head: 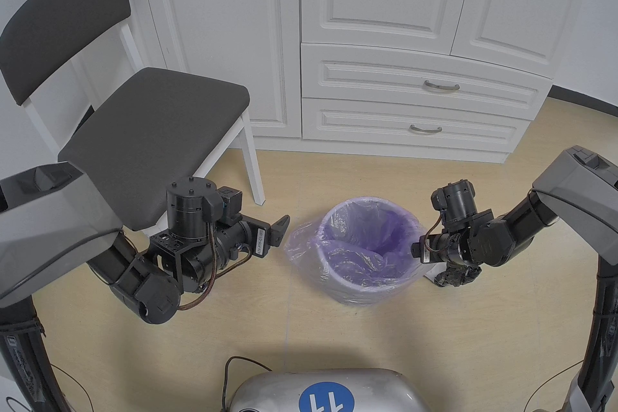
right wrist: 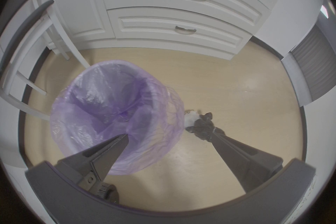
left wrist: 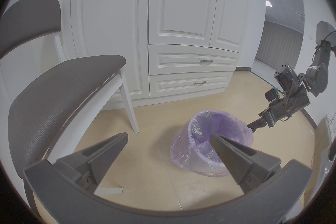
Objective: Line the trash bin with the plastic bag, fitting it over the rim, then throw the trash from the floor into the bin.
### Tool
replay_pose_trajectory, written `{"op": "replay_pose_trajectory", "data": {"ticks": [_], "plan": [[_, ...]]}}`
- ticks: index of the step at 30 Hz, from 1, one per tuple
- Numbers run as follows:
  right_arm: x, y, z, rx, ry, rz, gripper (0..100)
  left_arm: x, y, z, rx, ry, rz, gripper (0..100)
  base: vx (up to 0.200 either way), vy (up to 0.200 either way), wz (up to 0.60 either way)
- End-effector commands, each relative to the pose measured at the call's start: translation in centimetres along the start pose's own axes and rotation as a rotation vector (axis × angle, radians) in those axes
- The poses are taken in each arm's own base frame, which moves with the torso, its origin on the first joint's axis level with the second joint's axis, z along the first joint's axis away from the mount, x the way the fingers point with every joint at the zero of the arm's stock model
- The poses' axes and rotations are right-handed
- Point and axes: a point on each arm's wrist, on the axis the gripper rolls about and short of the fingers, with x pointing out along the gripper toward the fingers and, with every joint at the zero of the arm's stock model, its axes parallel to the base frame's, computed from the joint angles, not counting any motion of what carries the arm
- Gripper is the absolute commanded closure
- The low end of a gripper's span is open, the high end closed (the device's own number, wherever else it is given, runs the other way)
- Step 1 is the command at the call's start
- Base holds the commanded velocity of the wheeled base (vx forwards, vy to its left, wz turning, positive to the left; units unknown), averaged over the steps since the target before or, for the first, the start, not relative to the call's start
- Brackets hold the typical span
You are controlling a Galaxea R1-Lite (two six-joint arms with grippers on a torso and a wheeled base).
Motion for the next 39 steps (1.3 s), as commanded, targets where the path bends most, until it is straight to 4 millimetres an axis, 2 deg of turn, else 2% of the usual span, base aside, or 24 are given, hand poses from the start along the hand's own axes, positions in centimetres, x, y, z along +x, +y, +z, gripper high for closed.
{"op": "replay_pose_trajectory", "data": {"ticks": [1,6,7,8,9,10,14,15,19,24,27,29,37,39], "plan": [[0.2,-1.0,0.2,0.016,0.011,-0.015,0,0.2,0.0,-0.4,0.001,0.008,0.001,0,0.000,0.000,0.00],[1.6,-3.3,-1.0,-0.039,0.086,-0.070,0,0.3,0.0,-0.6,0.001,0.008,0.003,0,0.000,0.000,0.00],[2.9,-3.9,-1.7,-0.047,0.117,-0.082,0,0.5,0.0,-0.7,0.001,0.011,0.003,0,0.000,0.000,0.00],[2.9,-3.9,-1.7,-0.047,0.117,-0.082,0,0.5,0.0,-0.7,0.001,0.011,0.003,0,0.000,0.000,0.00],[4.4,-4.0,-2.4,-0.050,0.141,-0.090,0,0.6,0.0,-0.9,0.000,0.005,0.004,0,0.000,0.000,0.00],[4.7,-3.9,-2.6,-0.048,0.146,-0.089,0,0.6,0.0,-0.9,0.000,0.002,0.003,0,0.000,0.000,0.00],[8.4,-2.9,-3.8,-0.013,0.157,-0.066,0,0.8,0.0,-0.9,-0.001,-0.019,0.005,0,0.000,0.000,0.00],[8.4,-2.9,-3.8,-0.013,0.157,-0.066,0,0.8,0.0,-0.9,-0.001,-0.019,0.005,0,0.000,0.000,0.00],[9.7,-2.1,-2.5,0.107,0.139,0.022,0,0.8,0.0,-0.8,-0.004,-0.025,0.005,0,0.000,0.000,0.00],[10.7,-2.3,-1.2,0.192,0.198,0.029,0,0.8,0.0,-0.8,-0.003,-0.025,0.004,0,0.000,0.000,0.00],[12.6,-2.4,-0.4,0.289,0.254,0.006,0,0.8,0.0,-0.8,-0.003,-0.024,0.004,0,0.000,0.000,0.00],[13.6,-2.6,-0.3,0.309,0.288,-0.019,0,0.7,-0.1,-0.8,-0.003,-0.026,0.002,0,0.000,0.000,0.00],[14.7,-3.0,0.5,0.323,0.364,-0.047,0,0.9,-0.2,-1.0,-0.001,-0.020,0.001,0,0.000,0.000,0.00],[15.6,-2.9,0.2,0.334,0.361,-0.060,0,0.9,-0.3,-1.1,-0.002,-0.024,-0.002,0,0.000,0.000,0.00]]}}
